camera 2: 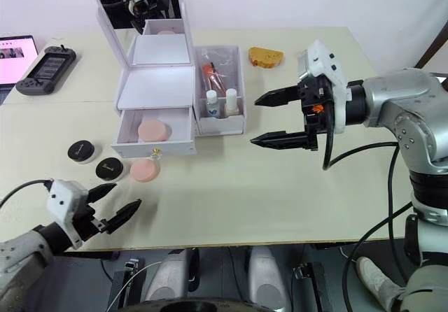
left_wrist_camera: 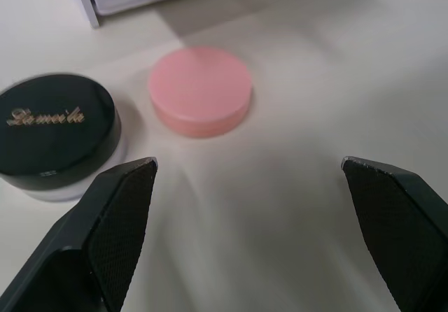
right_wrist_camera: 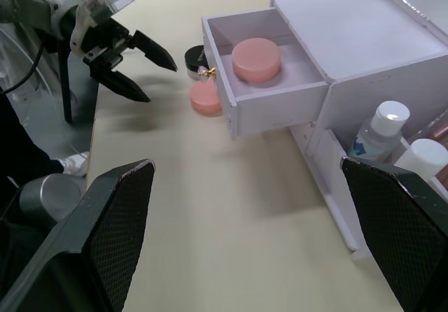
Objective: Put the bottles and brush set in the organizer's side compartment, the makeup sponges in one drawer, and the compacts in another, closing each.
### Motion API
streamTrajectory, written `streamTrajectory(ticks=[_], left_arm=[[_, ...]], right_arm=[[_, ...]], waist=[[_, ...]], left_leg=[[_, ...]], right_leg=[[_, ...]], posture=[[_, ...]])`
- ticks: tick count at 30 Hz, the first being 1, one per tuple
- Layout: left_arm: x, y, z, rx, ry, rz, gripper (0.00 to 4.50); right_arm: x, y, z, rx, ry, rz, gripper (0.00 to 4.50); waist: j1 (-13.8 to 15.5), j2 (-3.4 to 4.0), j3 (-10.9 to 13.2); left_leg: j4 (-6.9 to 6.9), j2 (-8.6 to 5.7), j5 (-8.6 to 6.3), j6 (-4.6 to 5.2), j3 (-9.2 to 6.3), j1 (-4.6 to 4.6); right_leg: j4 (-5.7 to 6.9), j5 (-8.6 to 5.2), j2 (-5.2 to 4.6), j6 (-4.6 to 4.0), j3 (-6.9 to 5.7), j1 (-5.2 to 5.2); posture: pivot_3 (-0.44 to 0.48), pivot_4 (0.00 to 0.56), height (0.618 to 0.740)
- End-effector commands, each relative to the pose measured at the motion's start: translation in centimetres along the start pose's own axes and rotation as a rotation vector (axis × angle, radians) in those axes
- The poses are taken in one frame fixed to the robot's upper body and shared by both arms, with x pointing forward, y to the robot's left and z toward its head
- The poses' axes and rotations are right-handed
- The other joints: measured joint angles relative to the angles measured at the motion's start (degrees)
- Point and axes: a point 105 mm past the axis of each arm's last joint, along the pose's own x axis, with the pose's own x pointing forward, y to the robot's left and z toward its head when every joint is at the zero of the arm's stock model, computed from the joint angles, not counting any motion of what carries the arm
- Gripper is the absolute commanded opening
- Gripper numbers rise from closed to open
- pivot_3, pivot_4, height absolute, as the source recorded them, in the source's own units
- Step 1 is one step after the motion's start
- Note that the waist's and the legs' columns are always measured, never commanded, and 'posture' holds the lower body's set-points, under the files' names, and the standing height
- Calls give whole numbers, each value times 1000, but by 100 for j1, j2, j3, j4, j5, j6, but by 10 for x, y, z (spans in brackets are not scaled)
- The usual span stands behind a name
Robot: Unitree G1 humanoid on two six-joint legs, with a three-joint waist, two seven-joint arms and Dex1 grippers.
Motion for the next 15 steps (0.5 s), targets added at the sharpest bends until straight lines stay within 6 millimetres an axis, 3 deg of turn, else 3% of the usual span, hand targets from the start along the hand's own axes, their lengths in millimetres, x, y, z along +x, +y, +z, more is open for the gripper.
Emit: streamTrajectory(ticks=[1,8,15], left_arm=[[21,-8,-6,-19,1,55,4462],[47,5,-1,-14,7,171,4462],[67,1,8,-11,40,191,4462]], right_arm=[[1,6,14,-48,-18,19,4500],[-2,9,12,-56,7,11,4500],[-4,7,12,-63,9,-7,4500]], waist=[[21,0,0],[23,-6,-5],[27,-5,-5]], left_leg=[[2,0,0,0,0,0],[6,-1,0,0,-8,6],[5,-2,1,1,-9,9]], right_leg=[[0,0,0,0,0,1],[2,0,4,1,-1,12],[5,4,6,0,-1,15]], posture=[[0,150,740],[0,150,740],[0,150,740]])
